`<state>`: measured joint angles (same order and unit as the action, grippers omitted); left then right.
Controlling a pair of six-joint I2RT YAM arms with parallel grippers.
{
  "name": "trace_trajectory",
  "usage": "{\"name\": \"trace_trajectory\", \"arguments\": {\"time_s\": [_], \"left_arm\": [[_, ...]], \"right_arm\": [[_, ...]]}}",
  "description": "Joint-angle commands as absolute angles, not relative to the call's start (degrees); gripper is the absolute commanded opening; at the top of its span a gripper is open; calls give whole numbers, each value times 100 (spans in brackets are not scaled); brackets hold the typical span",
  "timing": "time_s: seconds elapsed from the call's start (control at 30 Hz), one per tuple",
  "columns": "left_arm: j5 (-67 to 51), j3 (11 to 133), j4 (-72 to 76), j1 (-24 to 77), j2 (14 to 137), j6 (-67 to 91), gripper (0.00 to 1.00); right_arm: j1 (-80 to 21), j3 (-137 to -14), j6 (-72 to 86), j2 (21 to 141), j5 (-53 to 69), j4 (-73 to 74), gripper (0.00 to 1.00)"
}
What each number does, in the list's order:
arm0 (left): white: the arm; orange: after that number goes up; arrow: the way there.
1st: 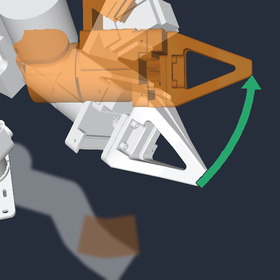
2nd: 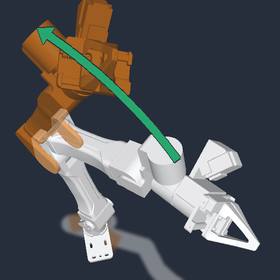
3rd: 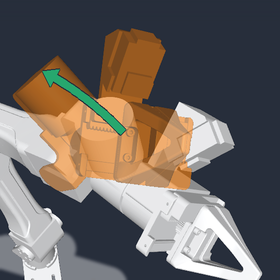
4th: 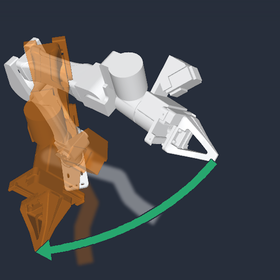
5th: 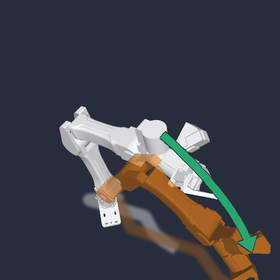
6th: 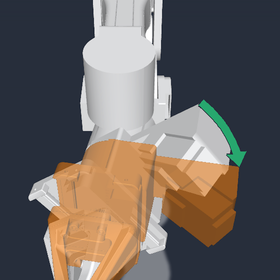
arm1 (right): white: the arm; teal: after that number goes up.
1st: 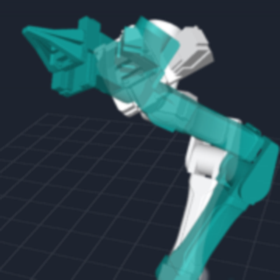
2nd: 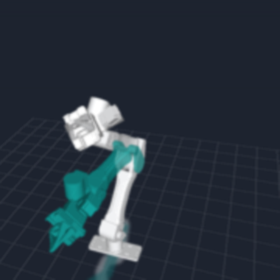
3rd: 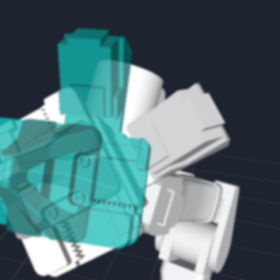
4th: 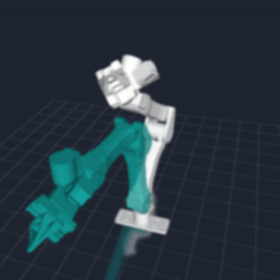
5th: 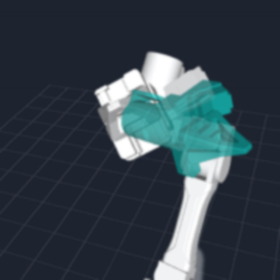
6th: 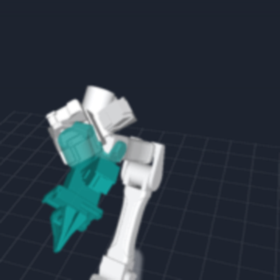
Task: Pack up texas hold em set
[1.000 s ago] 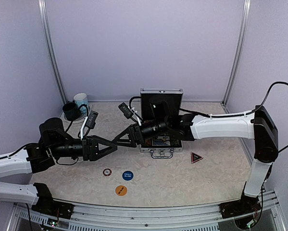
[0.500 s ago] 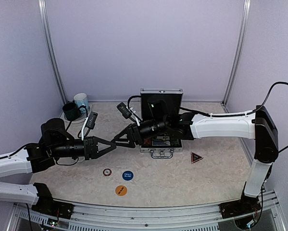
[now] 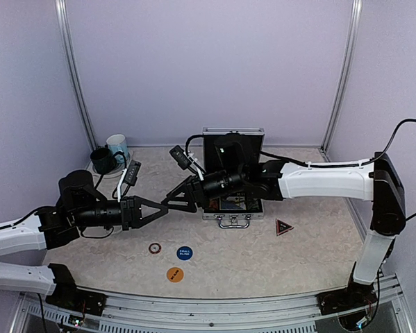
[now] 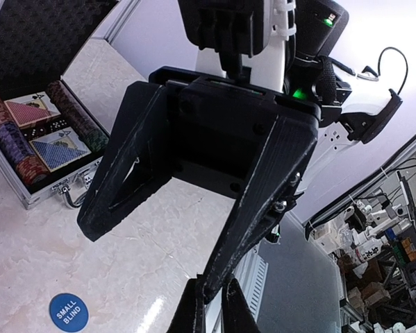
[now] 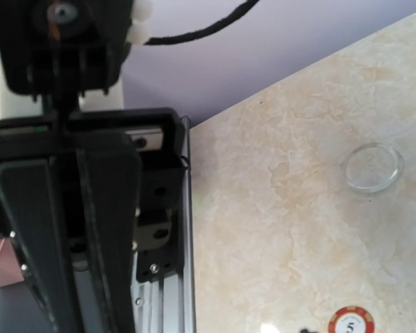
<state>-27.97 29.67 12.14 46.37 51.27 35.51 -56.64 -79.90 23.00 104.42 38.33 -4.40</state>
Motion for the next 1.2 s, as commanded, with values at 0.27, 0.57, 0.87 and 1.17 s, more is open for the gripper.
{"name": "trace_trajectory", "arguments": {"time_s": [0.27, 0.57, 0.87, 1.17], "left_arm": [[-2866, 3079, 1206, 4720, 4985, 3371, 0], [-2713, 3125, 937, 4698, 4889, 3241, 0], [-1718, 3241, 117, 4171, 4370, 3185, 83], [-966, 3270, -826, 2966, 3486, 3409, 99]], "right_arm": [[-5226, -7446, 2571, 9543, 2266, -435, 55], [-5019, -7248, 2771, 9448, 2867, -670, 55], [-5114, -7404, 2724, 9963, 3267, -511, 59], [-5949, -8663, 1836, 11190, 2129, 1087, 72]]}}
